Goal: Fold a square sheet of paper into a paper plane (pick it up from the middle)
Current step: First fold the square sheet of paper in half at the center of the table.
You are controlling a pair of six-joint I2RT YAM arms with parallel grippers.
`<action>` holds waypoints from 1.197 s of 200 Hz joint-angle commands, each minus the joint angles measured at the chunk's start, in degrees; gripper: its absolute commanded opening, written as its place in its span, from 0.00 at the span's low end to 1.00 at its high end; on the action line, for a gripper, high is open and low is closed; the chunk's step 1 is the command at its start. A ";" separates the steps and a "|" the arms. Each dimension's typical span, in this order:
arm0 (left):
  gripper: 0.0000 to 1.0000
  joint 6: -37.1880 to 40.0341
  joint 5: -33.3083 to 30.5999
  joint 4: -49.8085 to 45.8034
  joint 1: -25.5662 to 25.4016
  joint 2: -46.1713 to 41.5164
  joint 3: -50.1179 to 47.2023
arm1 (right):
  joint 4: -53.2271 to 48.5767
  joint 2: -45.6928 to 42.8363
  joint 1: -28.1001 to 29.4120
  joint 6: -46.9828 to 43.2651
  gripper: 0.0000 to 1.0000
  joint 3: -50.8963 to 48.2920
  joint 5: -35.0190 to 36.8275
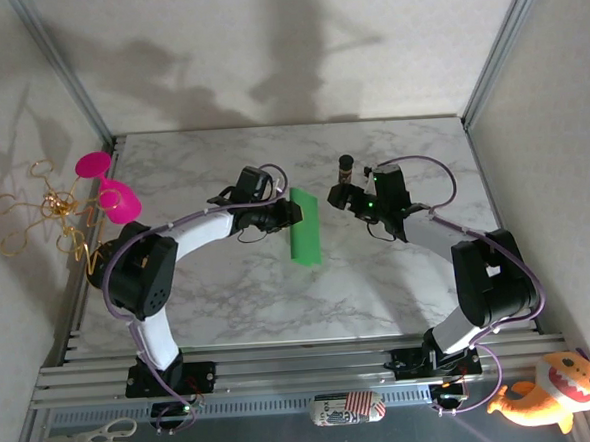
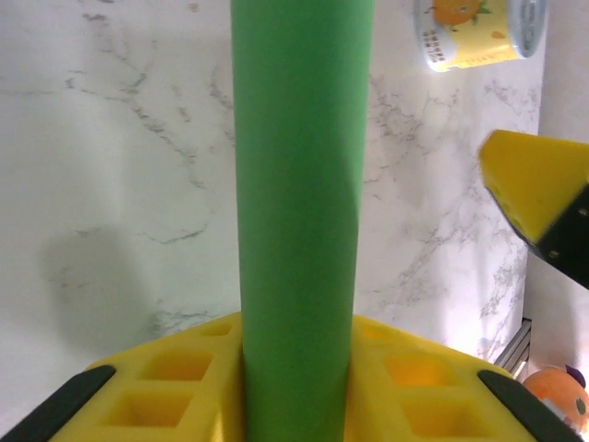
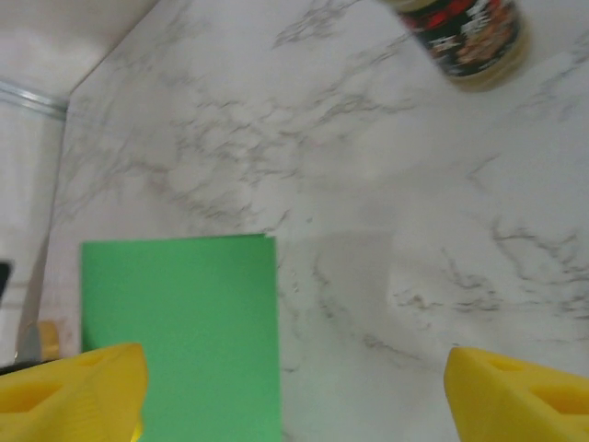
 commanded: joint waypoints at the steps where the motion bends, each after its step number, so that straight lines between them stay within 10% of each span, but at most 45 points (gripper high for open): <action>1: 0.27 1.93 0.24 -0.07 2.13 2.64 -1.15 | 3.11 1.43 0.04 0.05 0.76 -0.94 -7.03; 60: 0.26 6.14 -3.45 -2.83 4.21 4.97 -2.60 | 0.36 6.11 4.94 -0.94 0.60 2.19 -4.86; 125: 0.25 7.62 -4.59 -3.69 4.56 6.28 -2.29 | -5.46 15.71 10.92 -0.92 0.18 11.14 -2.90; 239: 0.28 7.71 -6.74 -4.82 4.87 6.19 -2.38 | -12.41 25.17 13.23 -2.33 0.09 16.85 -3.60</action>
